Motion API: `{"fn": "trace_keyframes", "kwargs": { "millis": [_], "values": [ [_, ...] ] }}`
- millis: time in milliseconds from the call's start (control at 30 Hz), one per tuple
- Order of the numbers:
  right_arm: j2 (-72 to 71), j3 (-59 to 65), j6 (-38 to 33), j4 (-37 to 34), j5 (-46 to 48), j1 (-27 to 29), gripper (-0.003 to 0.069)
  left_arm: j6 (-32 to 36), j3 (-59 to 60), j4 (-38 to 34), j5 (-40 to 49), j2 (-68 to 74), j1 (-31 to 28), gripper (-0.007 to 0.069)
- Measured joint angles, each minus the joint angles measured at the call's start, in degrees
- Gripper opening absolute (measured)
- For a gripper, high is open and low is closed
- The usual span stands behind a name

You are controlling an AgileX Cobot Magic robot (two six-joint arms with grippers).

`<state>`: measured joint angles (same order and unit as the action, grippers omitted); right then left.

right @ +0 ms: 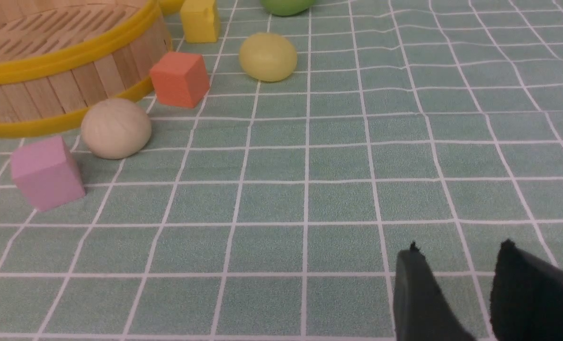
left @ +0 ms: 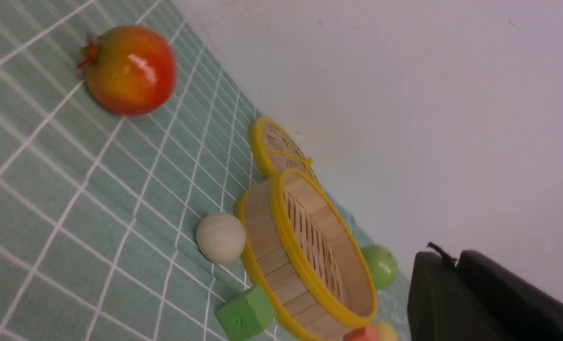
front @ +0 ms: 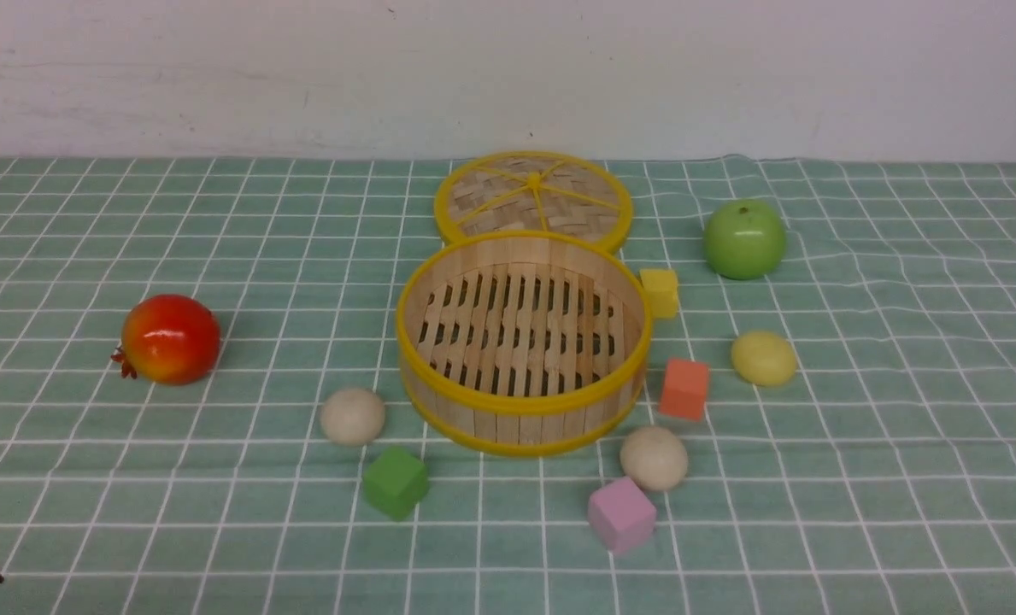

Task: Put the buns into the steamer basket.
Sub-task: Use the left arm to grab a steamed stuffed bun

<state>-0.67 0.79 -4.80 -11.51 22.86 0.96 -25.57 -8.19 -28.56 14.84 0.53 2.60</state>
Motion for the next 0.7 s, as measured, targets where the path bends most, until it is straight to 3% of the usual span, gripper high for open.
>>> {"fn": "trace_keyframes", "kwargs": {
  "millis": [33, 167, 333, 433, 533, 633, 700],
  "values": [
    [0.0, 0.0, 0.0, 0.0, 0.0, 0.0, 0.0240, 1.0, -0.7, 0.3, 0.7, 0.6, 0.0, 0.0049],
    [0.0, 0.0, 0.0, 0.0, 0.0, 0.0, 0.0240, 13.6, -18.0, 3.2, 22.4, 14.8, 0.0, 0.0049],
    [0.0, 0.0, 0.0, 0.0, 0.0, 0.0, 0.0240, 24.6, -31.9, 4.6, 39.7, 35.6, 0.0, 0.0049],
    [0.0, 0.0, 0.0, 0.0, 0.0, 0.0, 0.0240, 28.8, -35.8, 4.9, 41.4, 44.7, 0.0, 0.0047],
    [0.0, 0.0, 0.0, 0.0, 0.0, 0.0, 0.0240, 31.3, -39.3, 4.0, 41.0, 55.1, 0.3, -0.0003],
    [0.0, 0.0, 0.0, 0.0, 0.0, 0.0, 0.0240, 32.8, -42.1, 4.0, 39.5, 61.9, 4.3, -0.0014],
    [0.0, 0.0, 0.0, 0.0, 0.0, 0.0, 0.0240, 33.1, -44.5, 5.2, 37.5, 66.1, 9.9, -0.0014]
  ]
}}
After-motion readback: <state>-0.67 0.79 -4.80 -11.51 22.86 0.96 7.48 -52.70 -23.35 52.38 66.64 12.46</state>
